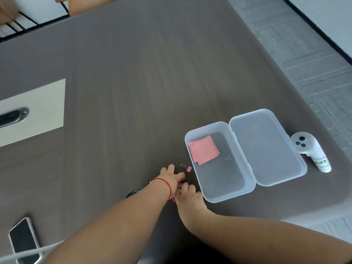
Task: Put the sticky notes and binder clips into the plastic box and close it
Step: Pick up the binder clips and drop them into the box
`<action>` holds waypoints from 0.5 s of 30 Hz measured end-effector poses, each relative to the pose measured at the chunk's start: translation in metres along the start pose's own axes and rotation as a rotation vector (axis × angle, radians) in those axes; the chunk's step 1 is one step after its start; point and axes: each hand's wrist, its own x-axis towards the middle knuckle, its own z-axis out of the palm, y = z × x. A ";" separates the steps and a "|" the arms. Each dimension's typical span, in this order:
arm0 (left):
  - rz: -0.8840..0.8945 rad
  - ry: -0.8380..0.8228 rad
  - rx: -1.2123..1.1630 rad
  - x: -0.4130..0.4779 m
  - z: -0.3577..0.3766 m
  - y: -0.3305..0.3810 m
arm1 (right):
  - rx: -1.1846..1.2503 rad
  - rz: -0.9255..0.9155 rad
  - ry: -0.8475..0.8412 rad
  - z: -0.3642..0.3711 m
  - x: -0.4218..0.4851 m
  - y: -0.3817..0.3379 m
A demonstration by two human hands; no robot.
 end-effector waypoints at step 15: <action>0.054 0.013 0.074 -0.002 0.007 -0.013 | 0.053 0.035 -0.081 -0.008 0.014 0.009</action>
